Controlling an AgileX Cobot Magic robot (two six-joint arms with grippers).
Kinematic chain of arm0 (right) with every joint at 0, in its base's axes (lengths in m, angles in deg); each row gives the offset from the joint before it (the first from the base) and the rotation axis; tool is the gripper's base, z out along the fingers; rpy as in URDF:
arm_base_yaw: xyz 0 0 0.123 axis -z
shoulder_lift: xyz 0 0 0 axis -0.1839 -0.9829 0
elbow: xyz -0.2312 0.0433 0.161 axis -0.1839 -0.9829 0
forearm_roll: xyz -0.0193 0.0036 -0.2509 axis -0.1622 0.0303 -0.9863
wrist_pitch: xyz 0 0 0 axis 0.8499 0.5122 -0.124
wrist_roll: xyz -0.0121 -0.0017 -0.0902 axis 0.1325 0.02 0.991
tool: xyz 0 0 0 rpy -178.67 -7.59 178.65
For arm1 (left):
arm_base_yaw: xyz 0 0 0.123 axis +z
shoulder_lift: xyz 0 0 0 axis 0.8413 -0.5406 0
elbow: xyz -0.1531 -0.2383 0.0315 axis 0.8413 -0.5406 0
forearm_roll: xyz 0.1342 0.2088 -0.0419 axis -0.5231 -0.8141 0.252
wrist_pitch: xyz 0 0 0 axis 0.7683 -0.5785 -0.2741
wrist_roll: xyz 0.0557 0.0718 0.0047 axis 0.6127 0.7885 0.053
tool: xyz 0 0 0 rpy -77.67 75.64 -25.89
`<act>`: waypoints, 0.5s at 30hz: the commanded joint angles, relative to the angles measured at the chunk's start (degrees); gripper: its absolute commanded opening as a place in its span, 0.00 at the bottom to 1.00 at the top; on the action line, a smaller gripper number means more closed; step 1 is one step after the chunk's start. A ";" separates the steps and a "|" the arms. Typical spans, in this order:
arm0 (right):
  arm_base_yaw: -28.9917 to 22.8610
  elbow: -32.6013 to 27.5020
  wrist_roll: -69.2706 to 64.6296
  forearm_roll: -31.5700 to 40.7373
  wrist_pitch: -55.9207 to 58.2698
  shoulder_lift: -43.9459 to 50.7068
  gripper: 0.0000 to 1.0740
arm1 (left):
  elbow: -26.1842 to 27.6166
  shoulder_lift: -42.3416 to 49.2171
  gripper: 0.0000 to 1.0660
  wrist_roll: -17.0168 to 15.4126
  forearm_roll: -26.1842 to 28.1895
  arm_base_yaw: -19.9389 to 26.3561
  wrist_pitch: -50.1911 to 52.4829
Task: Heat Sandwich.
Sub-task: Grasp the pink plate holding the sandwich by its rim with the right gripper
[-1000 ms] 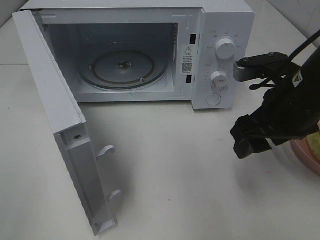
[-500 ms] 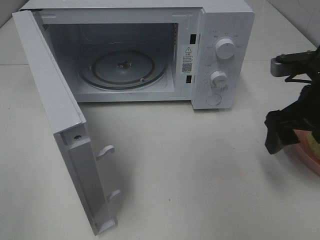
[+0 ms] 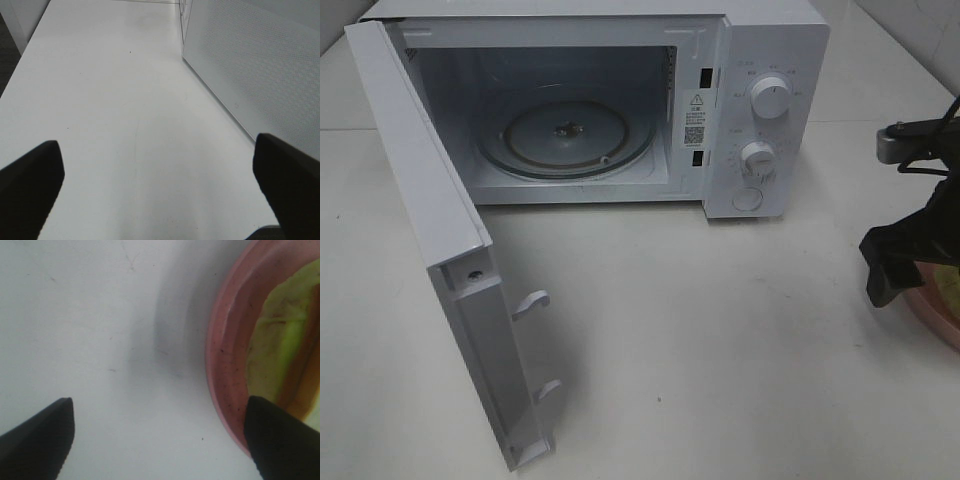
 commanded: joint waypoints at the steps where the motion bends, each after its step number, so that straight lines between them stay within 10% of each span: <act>1: 0.29 0.23 -3.84 -4.81 -2.06 -2.58 0.81 | 0.00 1.32 0.92 -0.23 0.00 0.11 0.29; 15: 0.29 1.78 -6.02 -8.94 -6.82 -11.69 0.79 | 0.00 1.32 0.92 -0.23 0.00 0.11 0.29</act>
